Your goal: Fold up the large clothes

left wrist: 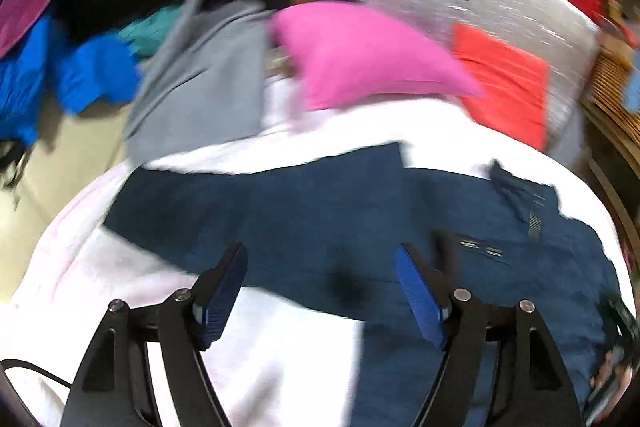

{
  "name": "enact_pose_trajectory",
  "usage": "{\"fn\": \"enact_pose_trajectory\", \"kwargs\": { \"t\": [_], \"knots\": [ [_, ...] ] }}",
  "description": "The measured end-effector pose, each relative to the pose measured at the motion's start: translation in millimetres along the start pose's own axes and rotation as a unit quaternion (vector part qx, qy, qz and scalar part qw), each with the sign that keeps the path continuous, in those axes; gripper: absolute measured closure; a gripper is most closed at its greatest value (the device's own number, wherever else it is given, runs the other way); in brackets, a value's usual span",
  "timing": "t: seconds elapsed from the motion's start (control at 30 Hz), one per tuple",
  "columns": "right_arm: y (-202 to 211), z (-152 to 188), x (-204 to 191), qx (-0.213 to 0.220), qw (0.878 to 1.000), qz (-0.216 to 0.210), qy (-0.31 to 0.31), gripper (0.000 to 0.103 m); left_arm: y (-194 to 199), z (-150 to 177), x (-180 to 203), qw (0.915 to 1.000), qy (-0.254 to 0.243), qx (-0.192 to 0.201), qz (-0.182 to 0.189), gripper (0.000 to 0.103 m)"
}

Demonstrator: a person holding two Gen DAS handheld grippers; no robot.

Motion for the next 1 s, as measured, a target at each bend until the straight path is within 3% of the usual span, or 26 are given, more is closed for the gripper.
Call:
{"fn": "enact_pose_trajectory", "kwargs": {
  "t": [0.13, 0.3, 0.43, 0.53, 0.7, 0.73, 0.77, 0.83, 1.0],
  "knots": [
    [6, -4, -2, -0.002, 1.0, 0.015, 0.003, 0.017, -34, -4, -70, 0.9942, 0.095, -0.04, -0.03, 0.026],
    [52, -17, -16, 0.061, 0.997, 0.025, 0.041, 0.017, -68, 10, -122, 0.9736, 0.211, -0.087, -0.004, 0.026],
    [88, -22, -27, 0.088, 0.994, 0.027, 0.053, 0.016, -83, 19, -132, 0.9661, 0.237, -0.101, -0.014, 0.026],
    [106, -17, -43, 0.101, 0.993, 0.002, 0.054, 0.014, -92, 24, -138, 0.9602, 0.258, -0.107, -0.001, 0.026],
    [91, 11, -93, 0.055, 0.991, -0.035, 0.113, 0.013, -93, 26, -145, 0.9477, 0.304, -0.095, 0.017, 0.027],
    [86, 16, -100, 0.041, 0.991, -0.04, 0.123, 0.013, -91, 25, -147, 0.9474, 0.306, -0.091, 0.018, 0.031],
    [78, 24, -109, 0.018, 0.989, -0.044, 0.137, 0.013, -93, 25, -148, 0.9469, 0.309, -0.087, 0.019, 0.044],
    [66, 35, -121, -0.006, 0.987, -0.05, 0.149, 0.013, -98, 25, -150, 0.9463, 0.311, -0.085, 0.02, 0.058],
    [46, 58, -142, -0.055, 0.981, -0.063, 0.174, 0.018, -104, 24, -155, 0.9433, 0.323, -0.073, 0.028, 0.081]
  ]
}}
Point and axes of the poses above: each gripper's, at about its wrist camera, not at the fingertips, and y roughly against the way its jaws point, x to its right, z to its underside, the point moved 5 cm from there along -y, roughly the way its jaws point, and after that the axes turned 2 degrees about z, right-handed, at the moved point
